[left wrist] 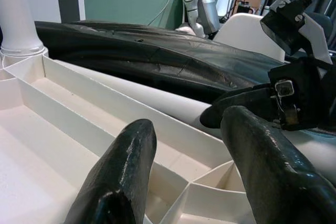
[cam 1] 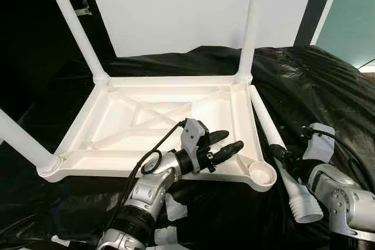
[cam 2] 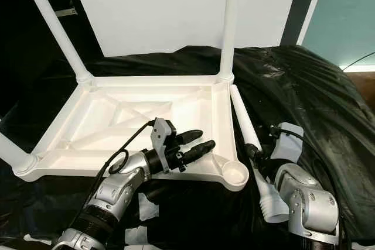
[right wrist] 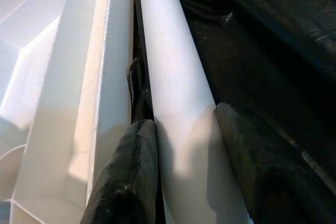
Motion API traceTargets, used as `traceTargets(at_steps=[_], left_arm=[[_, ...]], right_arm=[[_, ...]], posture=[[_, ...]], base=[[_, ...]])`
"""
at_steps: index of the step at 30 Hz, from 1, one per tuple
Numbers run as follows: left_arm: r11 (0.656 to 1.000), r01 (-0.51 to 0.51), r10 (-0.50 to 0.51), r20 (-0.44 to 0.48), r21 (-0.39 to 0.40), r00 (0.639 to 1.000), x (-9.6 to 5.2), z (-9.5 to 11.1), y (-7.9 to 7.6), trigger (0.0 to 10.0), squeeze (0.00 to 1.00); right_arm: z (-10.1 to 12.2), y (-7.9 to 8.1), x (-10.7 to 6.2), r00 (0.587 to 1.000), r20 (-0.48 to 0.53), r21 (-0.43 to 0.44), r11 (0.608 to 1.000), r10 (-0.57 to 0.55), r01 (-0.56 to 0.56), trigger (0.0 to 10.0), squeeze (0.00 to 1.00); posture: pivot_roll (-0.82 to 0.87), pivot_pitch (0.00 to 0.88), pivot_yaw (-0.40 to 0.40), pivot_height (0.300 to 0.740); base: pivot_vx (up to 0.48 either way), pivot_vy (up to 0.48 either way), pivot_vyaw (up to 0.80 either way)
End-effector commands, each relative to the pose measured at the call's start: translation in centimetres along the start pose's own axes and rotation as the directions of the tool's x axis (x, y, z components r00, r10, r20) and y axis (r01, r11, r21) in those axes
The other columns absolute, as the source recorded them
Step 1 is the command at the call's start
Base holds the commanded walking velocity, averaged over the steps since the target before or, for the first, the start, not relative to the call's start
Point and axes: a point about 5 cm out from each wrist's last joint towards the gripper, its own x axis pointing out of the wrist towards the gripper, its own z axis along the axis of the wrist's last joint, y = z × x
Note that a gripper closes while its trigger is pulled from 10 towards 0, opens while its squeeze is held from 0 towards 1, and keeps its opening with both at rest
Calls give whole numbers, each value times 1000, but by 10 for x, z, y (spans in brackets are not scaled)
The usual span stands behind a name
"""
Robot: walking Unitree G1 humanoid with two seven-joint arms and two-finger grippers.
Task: Building children table
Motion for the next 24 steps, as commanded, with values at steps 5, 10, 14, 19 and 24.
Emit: traceTargets(at_steps=[5,10,14,19,24], left_arm=[[997,77,-76,-29,11,997,-1,-4,-2,10000,0],[997,76,-76,-33,13,997,0,-4,-1,10000,0],[997,73,-73,-31,17,997,0,-4,0,10000,0],[997,71,-70,-31,19,997,1,-4,0,10000,0],[997,71,-70,-30,23,997,2,-4,1,10000,0]], right_arm=[[-20,2,5,992,-127,76,997,0,9,0,0],[-11,2,5,995,-97,80,997,-4,12,0,0],[5,2,4,999,-39,68,998,-11,14,0,0],[9,0,4,999,-32,45,999,-28,30,10000,0],[2,-5,6,996,-54,22,997,-66,68,10000,1000]], posture=[[-133,0,79,740],[-136,0,78,740],[-138,0,78,740],[-141,0,76,740],[-141,0,74,740]], base=[[0,0,0],[0,0,0],[0,0,0],[0,0,0],[0,0,0]])
